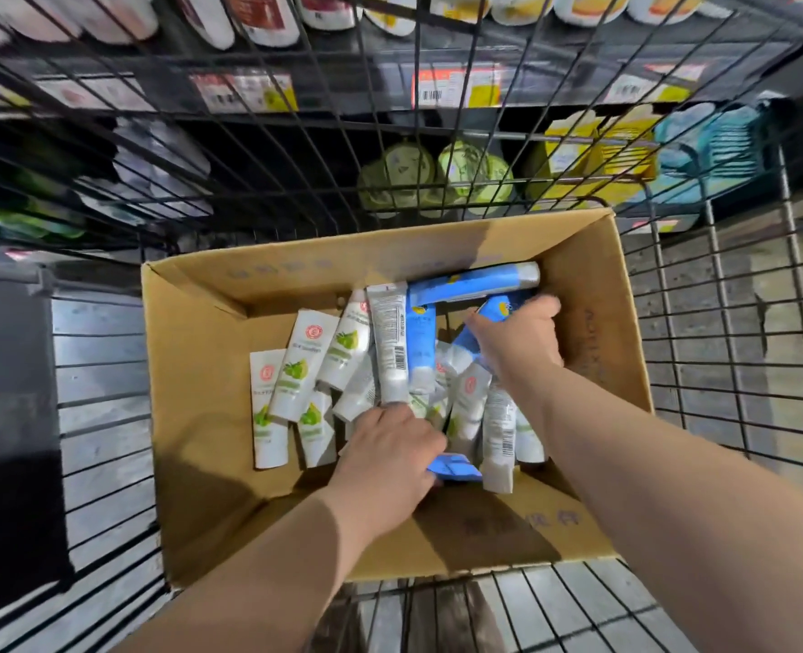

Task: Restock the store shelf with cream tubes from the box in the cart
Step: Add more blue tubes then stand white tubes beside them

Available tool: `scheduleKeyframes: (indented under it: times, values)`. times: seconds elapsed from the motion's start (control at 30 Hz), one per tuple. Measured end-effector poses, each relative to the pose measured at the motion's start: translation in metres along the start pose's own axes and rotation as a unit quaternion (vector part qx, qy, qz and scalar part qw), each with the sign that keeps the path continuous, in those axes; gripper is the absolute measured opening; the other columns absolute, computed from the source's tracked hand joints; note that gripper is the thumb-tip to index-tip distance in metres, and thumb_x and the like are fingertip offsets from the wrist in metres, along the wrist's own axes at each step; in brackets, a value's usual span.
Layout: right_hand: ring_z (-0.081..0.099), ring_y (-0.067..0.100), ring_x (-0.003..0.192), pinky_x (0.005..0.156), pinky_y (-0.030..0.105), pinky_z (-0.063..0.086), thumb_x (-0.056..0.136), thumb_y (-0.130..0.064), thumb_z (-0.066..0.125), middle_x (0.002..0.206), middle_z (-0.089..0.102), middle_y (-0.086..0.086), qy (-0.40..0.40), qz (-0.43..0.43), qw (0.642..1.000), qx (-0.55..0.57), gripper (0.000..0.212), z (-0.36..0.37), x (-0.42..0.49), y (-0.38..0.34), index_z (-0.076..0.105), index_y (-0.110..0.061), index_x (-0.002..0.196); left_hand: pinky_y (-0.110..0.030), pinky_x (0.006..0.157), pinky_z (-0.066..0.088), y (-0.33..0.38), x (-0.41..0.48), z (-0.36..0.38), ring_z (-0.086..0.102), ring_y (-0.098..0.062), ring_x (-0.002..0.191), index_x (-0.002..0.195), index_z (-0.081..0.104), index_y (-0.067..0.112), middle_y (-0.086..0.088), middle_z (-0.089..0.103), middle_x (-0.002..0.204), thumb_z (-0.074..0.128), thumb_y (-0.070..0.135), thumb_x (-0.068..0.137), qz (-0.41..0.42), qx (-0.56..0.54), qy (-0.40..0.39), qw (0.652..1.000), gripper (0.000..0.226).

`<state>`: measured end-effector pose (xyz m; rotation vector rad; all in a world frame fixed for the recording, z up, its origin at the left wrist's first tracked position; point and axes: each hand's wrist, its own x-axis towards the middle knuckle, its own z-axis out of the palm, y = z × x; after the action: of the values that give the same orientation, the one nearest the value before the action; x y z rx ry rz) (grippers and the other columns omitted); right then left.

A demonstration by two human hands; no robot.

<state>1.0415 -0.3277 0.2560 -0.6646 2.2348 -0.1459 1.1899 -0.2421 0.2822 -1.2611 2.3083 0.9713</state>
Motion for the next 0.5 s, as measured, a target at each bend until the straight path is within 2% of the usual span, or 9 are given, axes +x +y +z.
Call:
scheduleKeyframes:
  times: [0.07, 0.13, 0.23, 0.3, 0.37, 0.43, 0.5]
  values:
    - [0.058, 0.034, 0.105, 0.091, 0.051, 0.048, 0.074, -0.042, 0.072, 0.101, 0.051, 0.007, 0.005, 0.027, 0.998, 0.057, 0.073, -0.002, -0.005, -0.001, 0.028, -0.01, 0.123, -0.03, 0.096, 0.024, -0.002, -0.003, -0.005, 0.038, -0.018, 0.117, 0.113, 0.052, 0.025, 0.003, 0.053, 0.114, 0.046, 0.038, 0.093, -0.018, -0.047, -0.001, 0.999, 0.024]
    - [0.056, 0.033, 0.106, 0.09, 0.05, 0.049, 0.076, -0.036, 0.072, 0.102, 0.049, 0.006, -0.003, 0.036, 0.997, 0.067, 0.068, -0.008, -0.01, -0.001, 0.035, -0.008, 0.126, -0.029, 0.089, 0.027, -0.002, -0.007, -0.009, 0.043, -0.018, 0.115, 0.115, 0.051, 0.024, 0.003, 0.055, 0.114, 0.046, 0.04, 0.093, -0.033, -0.092, 0.001, 0.995, 0.027]
    - [0.061, 0.031, 0.099, 0.087, 0.049, 0.052, 0.074, -0.033, 0.069, 0.105, 0.062, 0.007, -0.022, 0.001, 0.997, 0.068, 0.043, -0.015, -0.022, 0.003, 0.053, -0.013, 0.109, -0.029, 0.081, 0.034, -0.001, -0.017, -0.018, 0.05, -0.02, 0.11, 0.116, 0.051, 0.021, 0.001, 0.056, 0.115, 0.049, 0.039, 0.093, -0.101, -0.2, 0.022, 0.974, 0.03]
    - [0.063, 0.03, 0.096, 0.087, 0.05, 0.052, 0.075, -0.032, 0.067, 0.101, 0.065, 0.007, -0.02, -0.031, 0.998, 0.06, 0.03, -0.024, -0.033, 0.005, 0.056, -0.02, 0.1, -0.034, 0.087, 0.045, -0.003, -0.025, -0.022, 0.056, -0.022, 0.105, 0.118, 0.051, 0.02, -0.001, 0.058, 0.112, 0.053, 0.033, 0.092, -0.159, -0.335, 0.035, 0.928, 0.029]
    - [0.062, 0.028, 0.095, 0.084, 0.046, 0.052, 0.077, -0.03, 0.066, 0.103, 0.065, 0.005, -0.011, -0.05, 0.997, 0.057, 0.039, -0.035, -0.044, 0.007, 0.058, -0.019, 0.113, -0.036, 0.087, 0.049, -0.007, -0.034, -0.025, 0.06, -0.022, 0.099, 0.109, 0.052, 0.024, -0.002, 0.062, 0.105, 0.057, 0.025, 0.091, -0.197, -0.448, 0.064, 0.87, 0.018]
    - [0.06, 0.023, 0.088, 0.069, 0.035, 0.051, 0.079, -0.023, 0.066, 0.1, 0.059, 0.001, -0.007, -0.065, 0.995, 0.071, 0.044, -0.047, -0.055, 0.009, 0.055, -0.018, 0.121, -0.036, 0.081, 0.049, -0.011, -0.044, -0.031, 0.061, -0.022, 0.092, 0.096, 0.051, 0.03, -0.004, 0.064, 0.099, 0.059, 0.02, 0.09, -0.223, -0.513, 0.099, 0.823, 0.015]
    - [0.057, 0.022, 0.081, 0.061, 0.03, 0.046, 0.08, -0.016, 0.065, 0.096, 0.056, 0.001, -0.011, -0.086, 0.993, 0.086, 0.041, -0.056, -0.066, 0.011, 0.055, -0.017, 0.119, -0.031, 0.073, 0.048, -0.016, -0.054, -0.038, 0.059, -0.022, 0.088, 0.091, 0.052, 0.031, -0.007, 0.064, 0.098, 0.06, 0.017, 0.089, -0.237, -0.537, 0.139, 0.798, 0.017]
